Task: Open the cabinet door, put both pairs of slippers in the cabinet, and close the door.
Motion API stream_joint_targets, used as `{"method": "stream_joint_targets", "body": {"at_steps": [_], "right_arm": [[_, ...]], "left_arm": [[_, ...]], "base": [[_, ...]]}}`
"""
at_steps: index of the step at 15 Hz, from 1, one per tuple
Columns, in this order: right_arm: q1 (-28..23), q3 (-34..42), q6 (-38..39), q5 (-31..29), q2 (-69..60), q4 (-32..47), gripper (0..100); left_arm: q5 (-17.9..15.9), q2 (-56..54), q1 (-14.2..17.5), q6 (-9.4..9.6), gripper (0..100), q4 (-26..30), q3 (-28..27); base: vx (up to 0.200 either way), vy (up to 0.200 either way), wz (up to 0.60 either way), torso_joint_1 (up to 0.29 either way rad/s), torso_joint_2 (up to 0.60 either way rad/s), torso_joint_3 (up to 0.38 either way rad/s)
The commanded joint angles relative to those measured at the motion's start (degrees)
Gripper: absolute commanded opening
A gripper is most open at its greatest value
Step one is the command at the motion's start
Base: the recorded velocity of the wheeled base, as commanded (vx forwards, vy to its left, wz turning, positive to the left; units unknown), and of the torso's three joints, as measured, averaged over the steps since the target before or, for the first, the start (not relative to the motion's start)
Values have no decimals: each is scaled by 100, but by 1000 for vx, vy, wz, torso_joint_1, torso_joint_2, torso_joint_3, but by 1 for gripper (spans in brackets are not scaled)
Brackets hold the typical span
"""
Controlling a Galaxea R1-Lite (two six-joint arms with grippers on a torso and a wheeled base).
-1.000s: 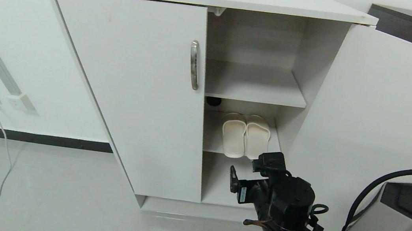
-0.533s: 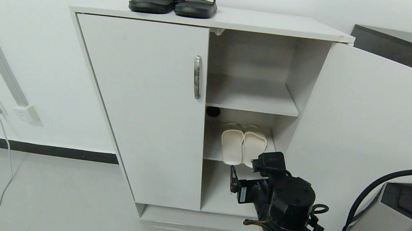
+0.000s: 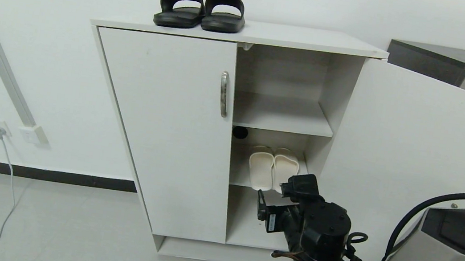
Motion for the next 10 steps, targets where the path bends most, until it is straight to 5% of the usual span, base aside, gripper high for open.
{"method": "stream_joint_targets", "body": {"at_steps": [1, 3, 10], "right_arm": [[2, -8, 0, -1, 74, -2, 100], [2, -8, 0, -10, 74, -19, 100], [2, 10, -9, -10, 74, -63, 100]], "left_arm": [[2, 14, 1, -9, 0, 2, 0], [2, 14, 1, -9, 0, 2, 0], [2, 5, 1, -18, 0, 2, 0]], "base": [[0, 0, 0, 0, 0, 0], [0, 0, 0, 0, 0, 0], [0, 200, 0, 3, 3, 2]]}}
